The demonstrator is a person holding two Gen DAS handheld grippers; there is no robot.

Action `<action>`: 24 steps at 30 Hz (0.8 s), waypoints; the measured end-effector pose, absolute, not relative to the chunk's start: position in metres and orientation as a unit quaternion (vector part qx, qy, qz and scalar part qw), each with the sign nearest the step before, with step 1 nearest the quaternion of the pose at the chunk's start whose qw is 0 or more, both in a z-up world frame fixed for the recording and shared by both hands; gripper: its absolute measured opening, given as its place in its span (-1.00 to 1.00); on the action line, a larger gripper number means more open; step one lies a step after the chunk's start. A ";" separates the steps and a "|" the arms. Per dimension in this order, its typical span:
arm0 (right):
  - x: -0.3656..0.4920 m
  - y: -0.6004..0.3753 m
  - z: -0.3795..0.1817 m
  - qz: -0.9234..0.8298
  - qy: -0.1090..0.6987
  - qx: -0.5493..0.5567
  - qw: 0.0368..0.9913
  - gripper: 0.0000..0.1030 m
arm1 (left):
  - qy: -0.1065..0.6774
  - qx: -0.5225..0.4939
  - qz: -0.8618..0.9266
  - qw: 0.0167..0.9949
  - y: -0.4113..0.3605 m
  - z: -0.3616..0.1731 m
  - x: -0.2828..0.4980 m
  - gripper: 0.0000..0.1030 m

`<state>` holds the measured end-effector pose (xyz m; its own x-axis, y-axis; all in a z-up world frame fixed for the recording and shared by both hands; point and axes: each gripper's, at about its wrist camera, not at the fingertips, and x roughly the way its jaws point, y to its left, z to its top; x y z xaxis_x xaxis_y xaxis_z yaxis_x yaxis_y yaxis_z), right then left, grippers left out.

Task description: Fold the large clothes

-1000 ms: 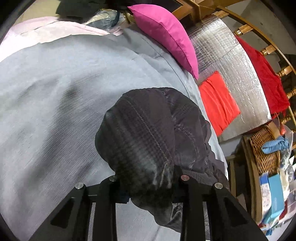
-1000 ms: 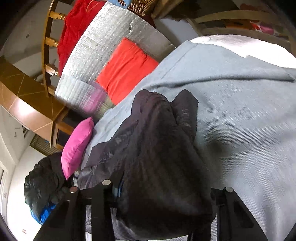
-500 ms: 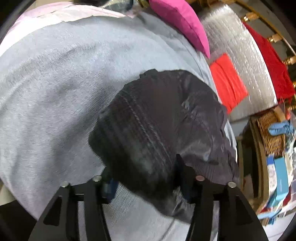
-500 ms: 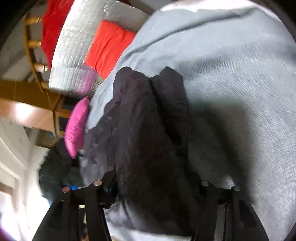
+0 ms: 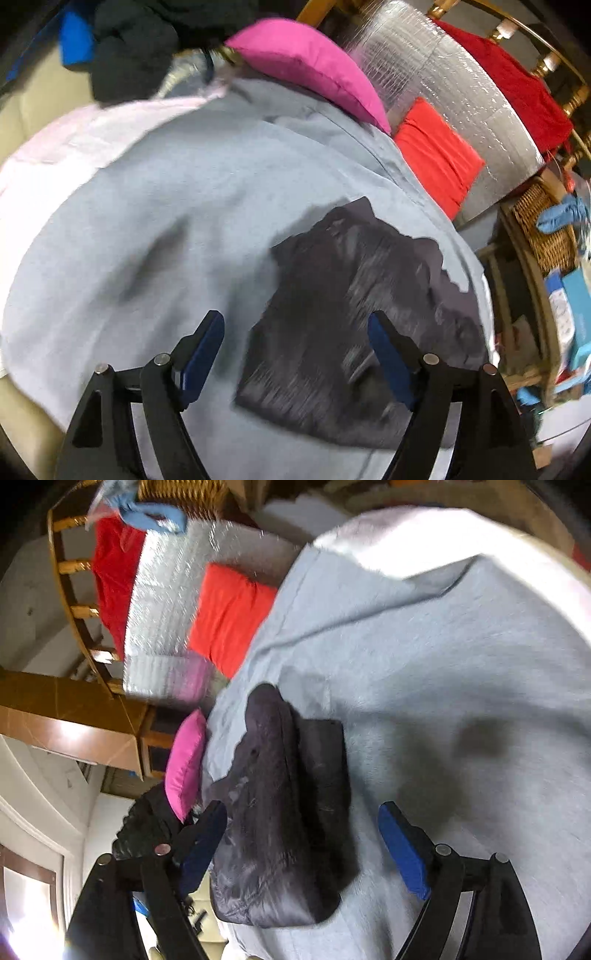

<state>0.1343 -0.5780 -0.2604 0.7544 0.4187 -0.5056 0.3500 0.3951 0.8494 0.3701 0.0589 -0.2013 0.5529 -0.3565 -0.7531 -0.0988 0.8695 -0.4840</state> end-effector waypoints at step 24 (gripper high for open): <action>0.238 -0.514 -0.294 0.078 0.469 0.490 0.731 0.75 | 0.591 -0.250 -0.186 0.744 0.002 -0.277 0.423 0.63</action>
<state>0.2380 -0.5144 -0.2939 0.5488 0.5733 -0.6084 0.3455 0.5072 0.7895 0.4235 0.0023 -0.2766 0.2321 -0.5731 -0.7859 -0.0182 0.8053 -0.5926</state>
